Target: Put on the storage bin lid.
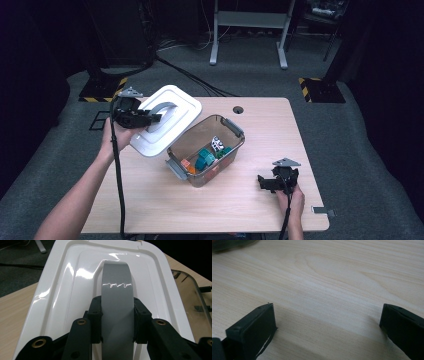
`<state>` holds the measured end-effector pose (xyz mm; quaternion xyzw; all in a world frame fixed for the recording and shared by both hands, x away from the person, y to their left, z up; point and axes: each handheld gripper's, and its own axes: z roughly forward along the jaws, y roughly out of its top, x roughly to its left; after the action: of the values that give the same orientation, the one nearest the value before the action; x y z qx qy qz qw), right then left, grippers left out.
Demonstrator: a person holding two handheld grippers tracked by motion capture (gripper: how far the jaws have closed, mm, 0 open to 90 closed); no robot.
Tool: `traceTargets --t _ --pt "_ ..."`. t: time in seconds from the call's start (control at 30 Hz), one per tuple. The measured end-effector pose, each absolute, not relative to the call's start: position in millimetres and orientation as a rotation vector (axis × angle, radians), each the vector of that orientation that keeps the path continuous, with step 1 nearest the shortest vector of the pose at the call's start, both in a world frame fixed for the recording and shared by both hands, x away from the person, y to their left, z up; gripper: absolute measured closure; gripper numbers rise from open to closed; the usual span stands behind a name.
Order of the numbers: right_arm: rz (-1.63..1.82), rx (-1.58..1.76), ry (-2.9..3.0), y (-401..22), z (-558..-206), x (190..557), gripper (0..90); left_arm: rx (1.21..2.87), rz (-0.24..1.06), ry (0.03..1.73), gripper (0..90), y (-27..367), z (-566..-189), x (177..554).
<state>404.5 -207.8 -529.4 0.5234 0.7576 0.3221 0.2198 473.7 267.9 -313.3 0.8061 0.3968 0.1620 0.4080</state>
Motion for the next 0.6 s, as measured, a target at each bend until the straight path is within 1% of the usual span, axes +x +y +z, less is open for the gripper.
traceTargets --t 0.23,0.6 --pt "0.888 1.452 2.087 -208 -530 405 0.0 2.067 0.359 0.95 66.5 235 -318 473" --pt "0.89 1.453 2.088 -208 -530 405 0.0 2.101 0.317 0.908 66.5 202 -328 475"
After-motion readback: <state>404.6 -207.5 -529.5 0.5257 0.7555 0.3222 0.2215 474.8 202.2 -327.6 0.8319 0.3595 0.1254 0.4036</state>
